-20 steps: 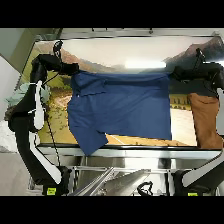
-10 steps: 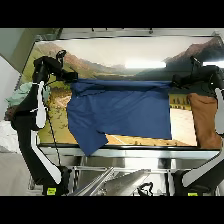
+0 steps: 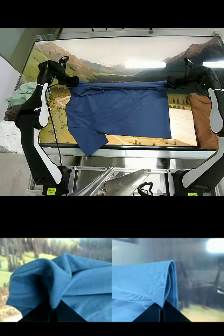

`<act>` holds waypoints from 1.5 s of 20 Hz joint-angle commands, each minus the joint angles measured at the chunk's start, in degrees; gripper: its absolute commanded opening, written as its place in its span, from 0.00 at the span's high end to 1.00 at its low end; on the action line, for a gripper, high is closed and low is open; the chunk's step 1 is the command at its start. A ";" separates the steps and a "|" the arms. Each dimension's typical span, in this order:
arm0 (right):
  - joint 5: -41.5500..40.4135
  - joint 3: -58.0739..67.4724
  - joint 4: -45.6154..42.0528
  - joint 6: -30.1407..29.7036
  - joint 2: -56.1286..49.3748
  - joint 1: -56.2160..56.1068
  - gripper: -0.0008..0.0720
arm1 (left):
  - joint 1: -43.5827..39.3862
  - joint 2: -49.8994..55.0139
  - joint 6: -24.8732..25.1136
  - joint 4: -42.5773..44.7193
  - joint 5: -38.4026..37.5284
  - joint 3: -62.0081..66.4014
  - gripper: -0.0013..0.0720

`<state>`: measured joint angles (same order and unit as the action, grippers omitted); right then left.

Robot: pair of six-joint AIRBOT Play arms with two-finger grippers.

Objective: Fold the shirts.

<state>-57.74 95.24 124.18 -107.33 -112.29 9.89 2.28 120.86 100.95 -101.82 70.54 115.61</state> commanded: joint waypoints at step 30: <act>-12.50 -14.56 -14.64 10.19 17.86 5.51 0.10 | 1.01 -35.65 -19.02 5.64 27.71 -29.64 0.05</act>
<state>-67.90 86.83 109.25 -96.09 -96.66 13.17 3.07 94.96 88.97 -95.81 94.11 101.10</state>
